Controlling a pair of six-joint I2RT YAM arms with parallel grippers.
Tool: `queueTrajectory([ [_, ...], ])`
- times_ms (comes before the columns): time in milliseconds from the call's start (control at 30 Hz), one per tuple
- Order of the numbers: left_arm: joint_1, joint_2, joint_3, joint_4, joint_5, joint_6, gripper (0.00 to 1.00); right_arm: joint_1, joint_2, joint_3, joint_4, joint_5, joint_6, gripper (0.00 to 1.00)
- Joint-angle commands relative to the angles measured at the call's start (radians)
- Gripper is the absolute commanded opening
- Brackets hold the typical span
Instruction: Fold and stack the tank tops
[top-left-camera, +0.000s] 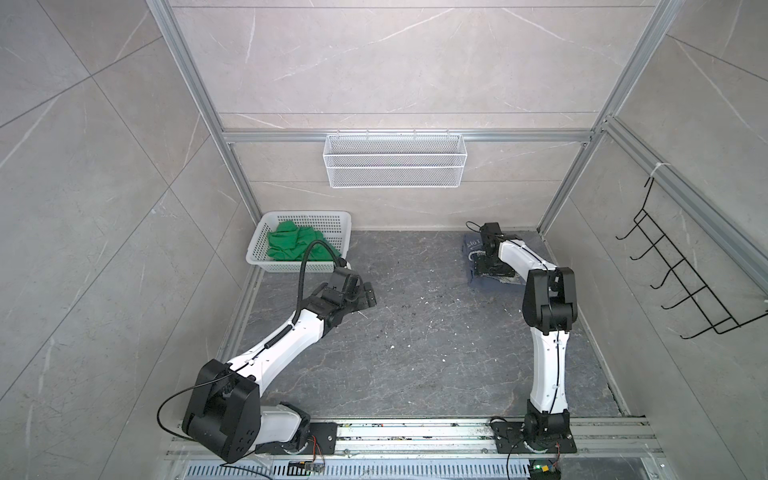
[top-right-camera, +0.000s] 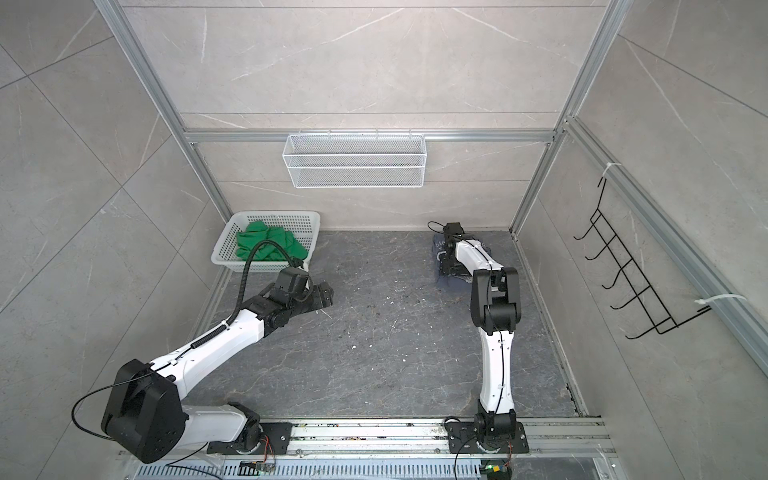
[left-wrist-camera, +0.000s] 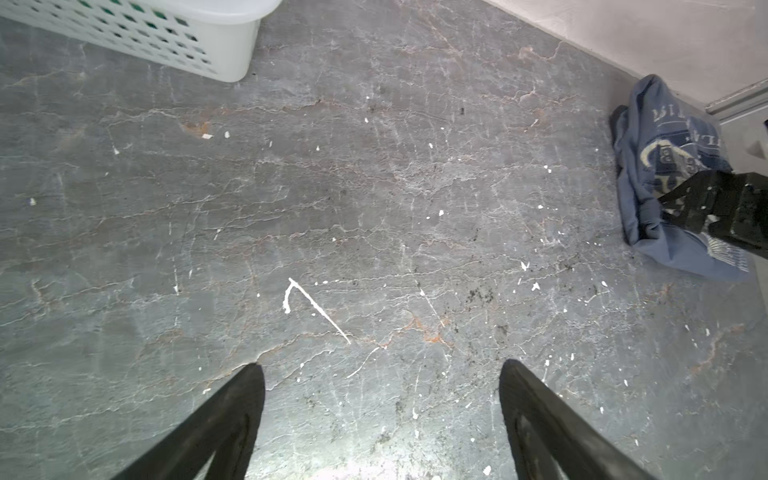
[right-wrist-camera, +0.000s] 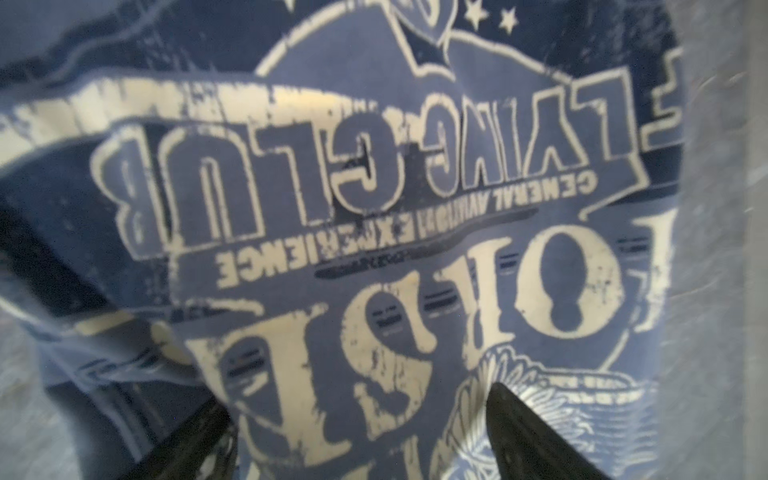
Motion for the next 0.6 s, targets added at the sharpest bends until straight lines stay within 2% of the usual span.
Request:
queueTrajectory([
  [0,0.015,-0.036,0.001,0.002,-0.024,0.038,0.91,-0.025,0.051,0.041,-0.085,0.079,-0.051,0.91],
  [333,0.057,-0.016,0.096,-0.075,-0.019,0.081,0.91,-0.029,-0.080,0.010,-0.082,-0.051,-0.004,0.91],
  [467,0.100,-0.008,0.178,-0.131,-0.050,0.101,0.91,0.041,-0.258,-0.135,-0.036,-0.075,0.028,0.92],
  [567,0.201,0.021,0.254,-0.157,-0.032,0.083,0.91,0.112,-0.413,-0.260,0.007,-0.094,0.065,0.92],
])
